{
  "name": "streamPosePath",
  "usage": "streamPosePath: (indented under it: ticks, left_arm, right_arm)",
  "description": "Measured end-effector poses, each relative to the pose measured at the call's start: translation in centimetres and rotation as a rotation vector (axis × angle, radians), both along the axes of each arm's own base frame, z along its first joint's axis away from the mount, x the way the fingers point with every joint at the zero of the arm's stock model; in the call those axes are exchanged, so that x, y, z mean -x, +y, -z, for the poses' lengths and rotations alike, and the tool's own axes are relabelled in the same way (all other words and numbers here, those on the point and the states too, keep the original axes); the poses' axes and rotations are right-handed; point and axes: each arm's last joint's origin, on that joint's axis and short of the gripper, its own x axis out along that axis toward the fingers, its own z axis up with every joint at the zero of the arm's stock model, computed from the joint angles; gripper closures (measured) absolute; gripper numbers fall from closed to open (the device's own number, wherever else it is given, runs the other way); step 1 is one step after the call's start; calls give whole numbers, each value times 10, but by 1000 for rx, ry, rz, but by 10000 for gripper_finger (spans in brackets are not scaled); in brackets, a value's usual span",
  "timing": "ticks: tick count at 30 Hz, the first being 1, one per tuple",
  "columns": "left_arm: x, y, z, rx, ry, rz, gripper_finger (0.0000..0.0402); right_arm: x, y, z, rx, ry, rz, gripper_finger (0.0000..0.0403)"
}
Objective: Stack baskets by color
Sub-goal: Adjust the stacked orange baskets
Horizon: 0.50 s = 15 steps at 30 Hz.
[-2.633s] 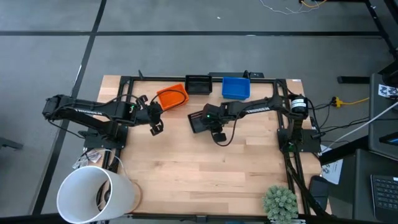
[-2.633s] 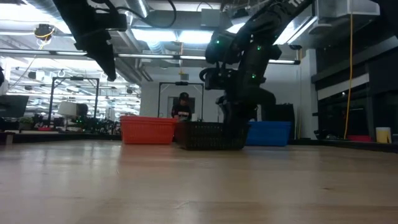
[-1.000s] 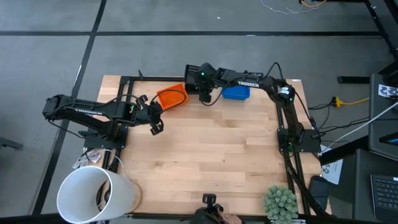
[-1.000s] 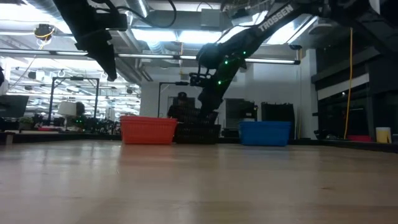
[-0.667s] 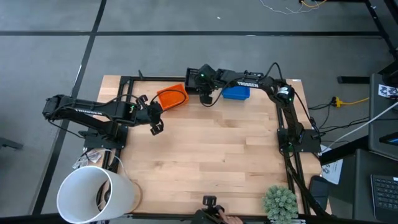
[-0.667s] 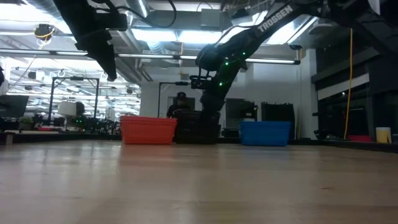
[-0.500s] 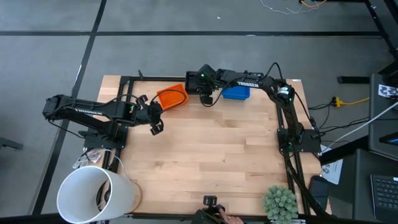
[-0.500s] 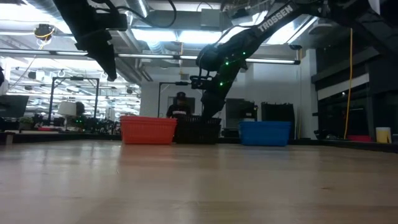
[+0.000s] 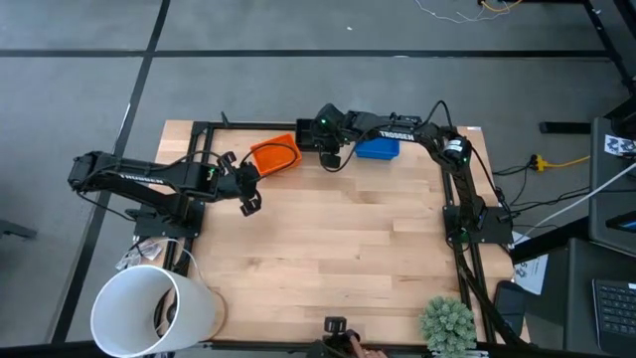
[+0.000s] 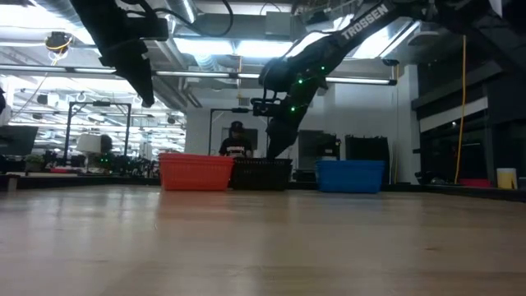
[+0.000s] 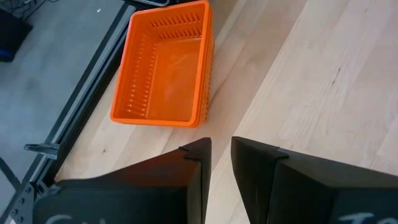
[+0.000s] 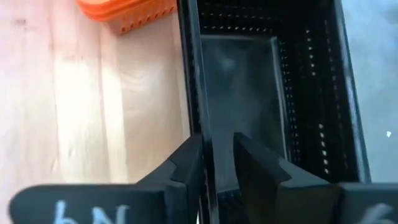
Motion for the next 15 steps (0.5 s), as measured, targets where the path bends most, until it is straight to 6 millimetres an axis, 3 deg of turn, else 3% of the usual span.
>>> streamPosePath:
  ticks: [10, 15]
  left_arm:
    - [-2, 0, -1, 6, -26, -5, 347]
    - [-23, 0, 1, 13, -114, 35, 347]
  right_arm:
    - [11, 28, -33, 22, 66, 41, 312]
    - [32, 57, -67, -74, 94, 142, 312]
